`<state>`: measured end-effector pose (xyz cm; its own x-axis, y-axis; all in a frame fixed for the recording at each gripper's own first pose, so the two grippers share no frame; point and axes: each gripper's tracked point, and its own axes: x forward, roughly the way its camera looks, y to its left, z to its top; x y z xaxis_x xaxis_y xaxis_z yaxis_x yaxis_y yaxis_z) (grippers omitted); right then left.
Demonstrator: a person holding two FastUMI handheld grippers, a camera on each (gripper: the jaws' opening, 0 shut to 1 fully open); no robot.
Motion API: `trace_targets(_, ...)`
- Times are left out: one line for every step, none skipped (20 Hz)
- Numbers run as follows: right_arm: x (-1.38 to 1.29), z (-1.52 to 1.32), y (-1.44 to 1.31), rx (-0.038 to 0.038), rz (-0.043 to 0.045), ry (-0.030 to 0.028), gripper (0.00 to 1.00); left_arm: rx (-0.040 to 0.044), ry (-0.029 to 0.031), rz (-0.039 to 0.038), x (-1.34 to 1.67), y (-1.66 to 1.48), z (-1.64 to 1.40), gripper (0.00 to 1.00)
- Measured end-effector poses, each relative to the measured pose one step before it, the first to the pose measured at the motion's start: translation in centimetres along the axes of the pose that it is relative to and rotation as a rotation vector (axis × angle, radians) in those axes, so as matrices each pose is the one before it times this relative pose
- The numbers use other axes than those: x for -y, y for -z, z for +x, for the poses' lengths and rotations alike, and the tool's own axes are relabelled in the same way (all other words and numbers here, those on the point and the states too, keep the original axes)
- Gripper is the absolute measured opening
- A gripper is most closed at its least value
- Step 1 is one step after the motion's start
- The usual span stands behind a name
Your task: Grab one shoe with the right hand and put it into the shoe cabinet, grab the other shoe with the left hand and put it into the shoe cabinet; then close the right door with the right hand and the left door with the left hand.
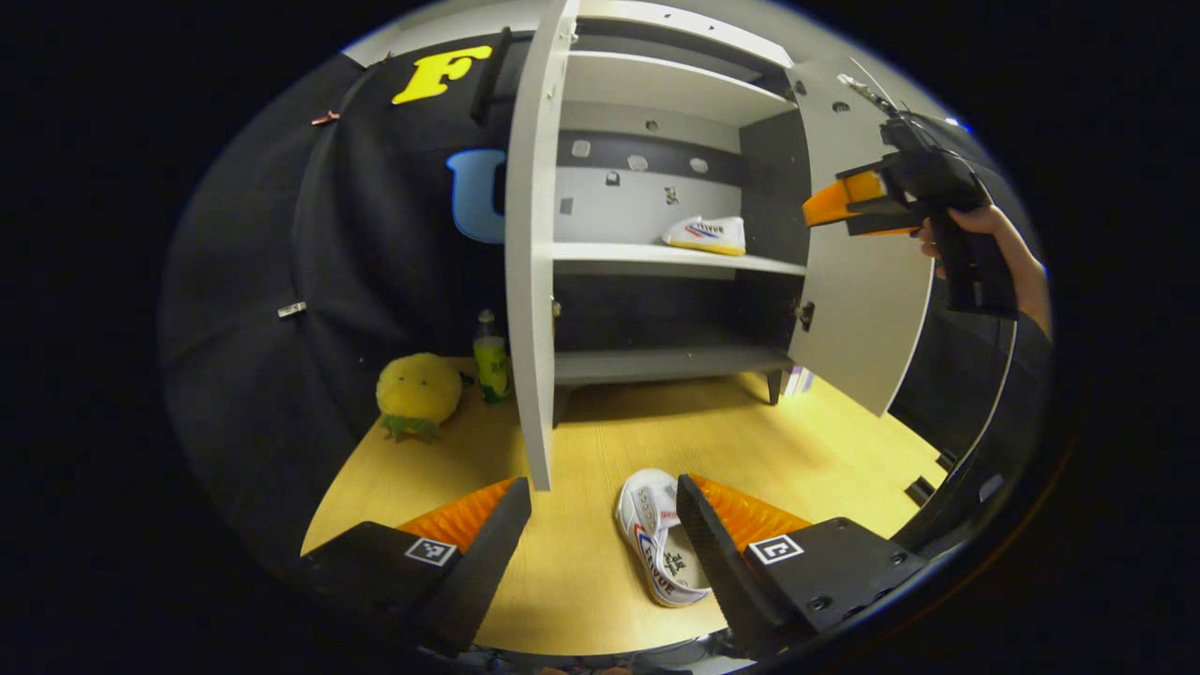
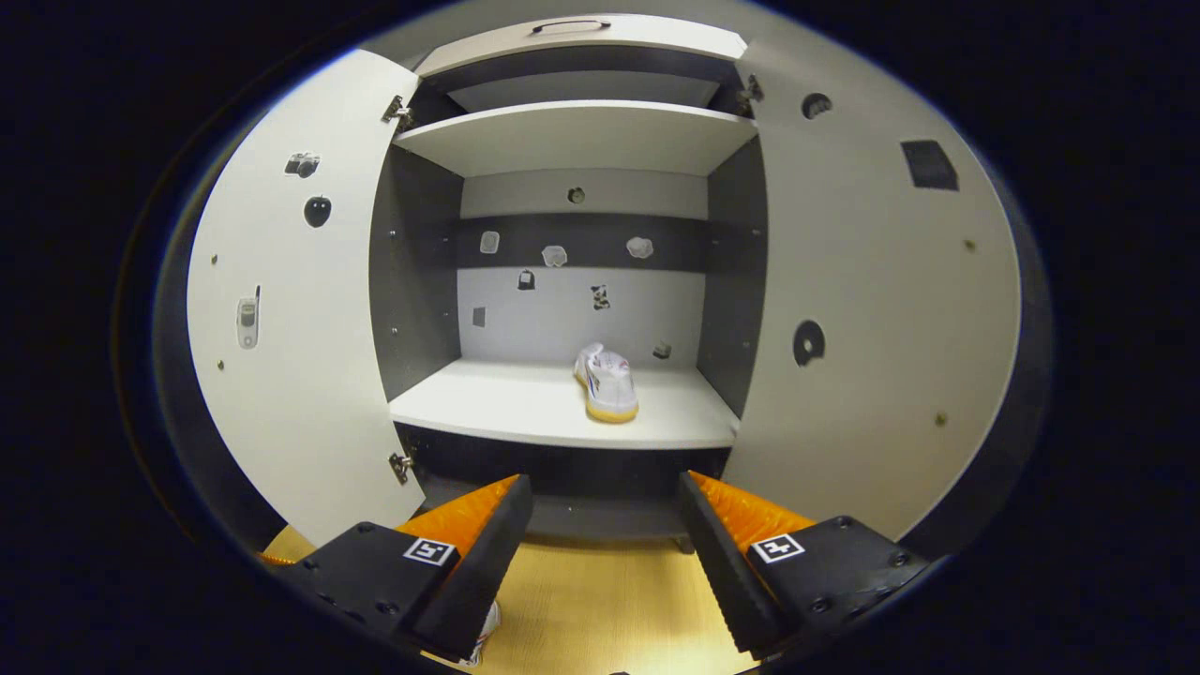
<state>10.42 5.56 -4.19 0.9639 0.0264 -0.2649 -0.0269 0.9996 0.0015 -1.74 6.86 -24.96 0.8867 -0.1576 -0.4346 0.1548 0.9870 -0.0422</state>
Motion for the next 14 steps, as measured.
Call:
trace_targets(0.388,-1.223,1.454,-0.01788,0.01152,0.00589,0.98,-0.02813,0.01962,0.01018,0.563,1.189,0.560,0.98)
trace_targets(0.494,-0.925,1.332,-0.01274,0.00455,0.00947,0.99,-0.02635,0.01634,0.00914,0.496,1.075,0.747,0.98)
trace_targets(0.774,-0.881,1.352,-0.00899,0.00404,0.01495,0.98,-0.02420,0.01596,0.00366,0.597,1.158,0.656,0.98)
trace_targets(0.562,-0.703,1.279,-0.00405,0.00194,0.01168,0.98,-0.02809,0.01293,-0.00218,0.413,0.955,0.838,0.98)
trace_targets(0.912,-0.546,1.391,-0.00782,-0.00044,0.02491,0.98,-0.03536,0.00769,-0.00222,0.374,1.269,0.973,0.98)
trace_targets(1.111,-0.366,1.417,-0.01495,-0.00171,0.02840,0.98,-0.03655,0.00564,-0.00313,0.328,1.005,1.121,0.98)
trace_targets(0.896,-0.355,1.449,-0.02176,0.00327,0.01967,0.98,-0.03345,-0.00131,-0.00115,0.173,0.722,1.108,0.98)
trace_targets(0.606,-0.361,1.113,-0.02101,0.00604,0.00876,0.98,-0.02293,-0.00066,-0.00131,0.148,0.417,0.946,0.98)
trace_targets(0.430,-0.359,0.915,-0.01492,0.00599,0.00472,0.99,-0.01889,0.00183,-0.00033,0.088,0.143,1.030,0.98)
trace_targets(0.346,-0.347,0.680,-0.00736,0.00079,0.00138,0.99,-0.01052,-0.00309,-0.00157,-0.068,-0.038,0.985,0.98)
trace_targets(0.353,-0.265,0.550,-0.00062,-0.00485,0.00417,0.99,-0.01463,0.00754,-0.00642,0.149,-0.043,1.029,0.98)
trace_targets(0.092,-0.217,0.494,-0.00200,-0.00614,-0.00041,0.99,-0.01085,0.00746,-0.00717,0.148,-0.168,0.779,0.96)
trace_targets(-0.170,-0.229,0.487,-0.00248,-0.00526,-0.00843,0.99,-0.01125,-0.01102,-0.00677,-0.324,-0.015,1.016,0.90)
trace_targets(-0.334,-0.053,0.402,-0.00625,-0.00608,-0.01307,0.99,-0.01614,-0.00593,-0.00206,-0.205,0.126,0.764,0.84)
